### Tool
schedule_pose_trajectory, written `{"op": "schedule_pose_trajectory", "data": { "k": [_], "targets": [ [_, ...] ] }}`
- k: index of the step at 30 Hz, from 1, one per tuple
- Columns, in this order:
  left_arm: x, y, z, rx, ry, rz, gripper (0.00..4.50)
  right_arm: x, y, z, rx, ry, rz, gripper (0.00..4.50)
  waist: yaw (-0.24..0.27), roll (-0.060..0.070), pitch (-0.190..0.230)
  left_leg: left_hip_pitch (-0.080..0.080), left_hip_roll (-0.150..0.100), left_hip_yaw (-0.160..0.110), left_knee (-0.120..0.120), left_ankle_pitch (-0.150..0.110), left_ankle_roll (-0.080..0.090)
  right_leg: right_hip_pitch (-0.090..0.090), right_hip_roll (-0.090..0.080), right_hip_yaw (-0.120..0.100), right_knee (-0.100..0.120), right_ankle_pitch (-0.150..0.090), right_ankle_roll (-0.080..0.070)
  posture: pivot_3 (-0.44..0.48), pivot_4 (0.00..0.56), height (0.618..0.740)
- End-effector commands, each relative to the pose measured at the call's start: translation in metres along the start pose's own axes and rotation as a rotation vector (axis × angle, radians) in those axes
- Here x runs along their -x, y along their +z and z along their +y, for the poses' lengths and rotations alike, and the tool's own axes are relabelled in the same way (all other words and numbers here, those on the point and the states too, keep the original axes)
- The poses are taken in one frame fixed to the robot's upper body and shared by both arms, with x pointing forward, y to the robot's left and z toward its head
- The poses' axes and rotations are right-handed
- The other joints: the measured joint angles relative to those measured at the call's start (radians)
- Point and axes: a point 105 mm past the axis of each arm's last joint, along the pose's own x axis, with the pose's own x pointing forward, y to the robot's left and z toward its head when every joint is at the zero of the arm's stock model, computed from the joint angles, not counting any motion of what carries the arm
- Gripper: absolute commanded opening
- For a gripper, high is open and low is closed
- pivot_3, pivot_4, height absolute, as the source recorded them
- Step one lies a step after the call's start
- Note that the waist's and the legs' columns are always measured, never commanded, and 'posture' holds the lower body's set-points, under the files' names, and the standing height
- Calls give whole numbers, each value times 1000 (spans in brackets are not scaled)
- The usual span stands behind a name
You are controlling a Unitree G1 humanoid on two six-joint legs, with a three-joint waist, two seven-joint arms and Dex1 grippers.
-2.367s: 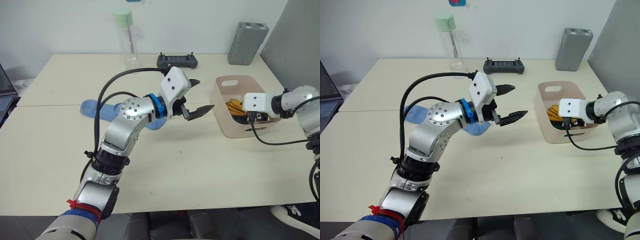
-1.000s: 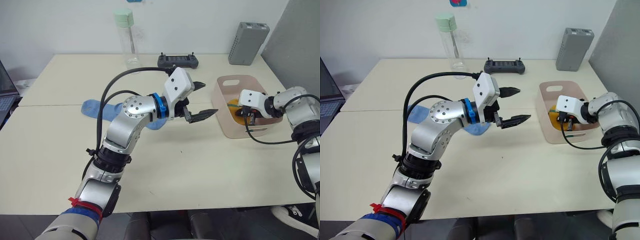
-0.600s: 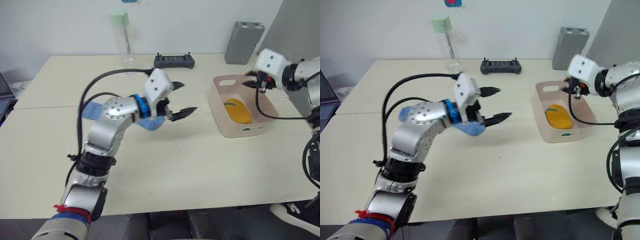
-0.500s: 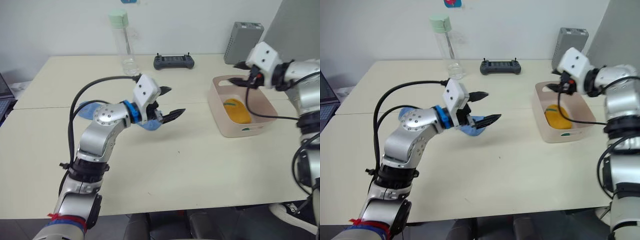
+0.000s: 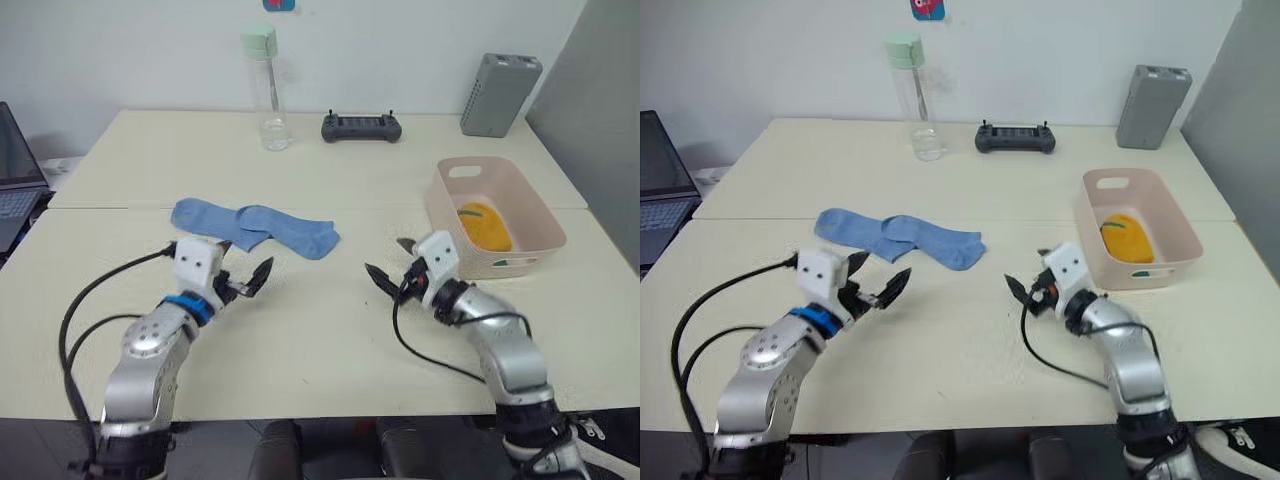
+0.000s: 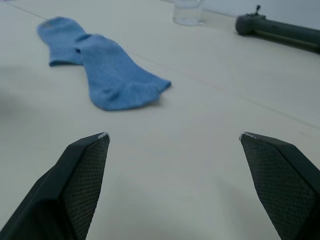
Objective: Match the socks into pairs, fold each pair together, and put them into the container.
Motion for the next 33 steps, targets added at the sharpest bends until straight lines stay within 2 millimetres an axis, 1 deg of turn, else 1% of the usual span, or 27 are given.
{"op": "schedule_pose_trajectory", "data": {
  "k": [1,5,6,8,10,12,14,16,18,20,21,22,24,27,31,33],
  "targets": [
    [18,-3,12,22,112,-27,4500,10,3,6,41,-9,-33,4464,-1,-1,0,1,0,0,0,0,0,0,0,0,0,0,0,0,150,740],
    [35,-18,16,49,151,14,4500,19,0,3,32,-23,-18,4464,-5,-2,-1,1,0,0,0,0,0,-1,0,1,0,0,-1,0,150,740],
    [38,-21,14,50,140,23,4500,19,0,1,42,-25,-14,4464,-8,-2,-1,1,0,0,0,0,-1,-1,0,2,-1,0,-1,0,150,740],
    [39,-21,12,51,129,26,4500,18,0,-1,52,-23,-9,4464,-13,-4,-2,1,0,1,0,-2,-4,-6,-1,3,-2,-1,-2,0,150,740],
    [36,-19,10,46,116,17,4500,15,1,-2,58,-2,-6,4464,-15,-7,-4,1,0,1,0,-4,-6,-6,-1,3,-2,-1,-2,0,150,740],
    [27,-12,7,25,92,-1,4500,10,9,-1,74,32,-21,4464,-16,-7,-4,1,0,2,0,-4,-6,-7,-1,3,-2,-1,-2,0,150,740],
    [13,-4,-4,-33,23,-14,4500,4,18,2,77,74,-40,4464,-16,-7,-4,0,0,3,0,-3,-5,-7,-2,3,-2,-1,-2,0,150,740],
    [-1,4,-13,-50,-32,-34,4500,-2,27,6,86,109,-60,4464,-16,-7,-4,0,0,3,-1,-2,-3,-7,-1,3,-2,-1,-2,0,150,740],
    [-16,12,-22,-48,-80,-55,4500,-9,36,3,94,98,-83,4464,-16,-8,-4,0,0,4,-1,0,0,-7,-1,3,-2,0,-2,0,150,740],
    [-31,17,-31,-59,-127,-64,4500,-15,42,1,91,89,-100,4464,-15,-8,-4,0,0,4,-1,0,0,-2,-1,3,-1,0,-1,0,150,740],
    [-42,20,-37,-70,-153,-65,4500,-17,46,1,93,89,-107,4464,-16,-8,-4,0,0,4,0,0,0,-2,-1,3,-1,0,0,0,150,740],
    [-52,24,-43,-82,-176,-64,4500,-18,47,2,99,93,-108,4464,-14,-8,-4,0,0,4,-1,0,0,-2,0,3,-1,0,-1,0,150,740],
    [-65,27,-53,-92,-212,-55,4500,-19,49,4,101,101,-107,4464,-13,-8,-4,-2,0,2,-1,0,0,-2,1,2,-1,0,2,0,150,740],
    [-79,15,-62,-113,-243,9,4500,-19,49,6,105,103,-111,4464,-13,-8,-4,-2,-1,1,-3,-2,-2,-2,1,1,-1,0,2,0,150,740],
    [-93,-1,-67,-159,-242,80,4500,-20,51,13,122,119,-116,4464,-18,-8,-4,-2,0,-1,-5,-3,-3,-3,1,0,-1,-1,0,0,150,740],
    [-100,-5,-68,-141,-227,114,4500,-19,52,15,124,120,-116,4464,-15,-8,-4,-3,0,-2,-6,-3,-3,-3,2,-2,0,-2,0,0,150,740]
  ]
}}
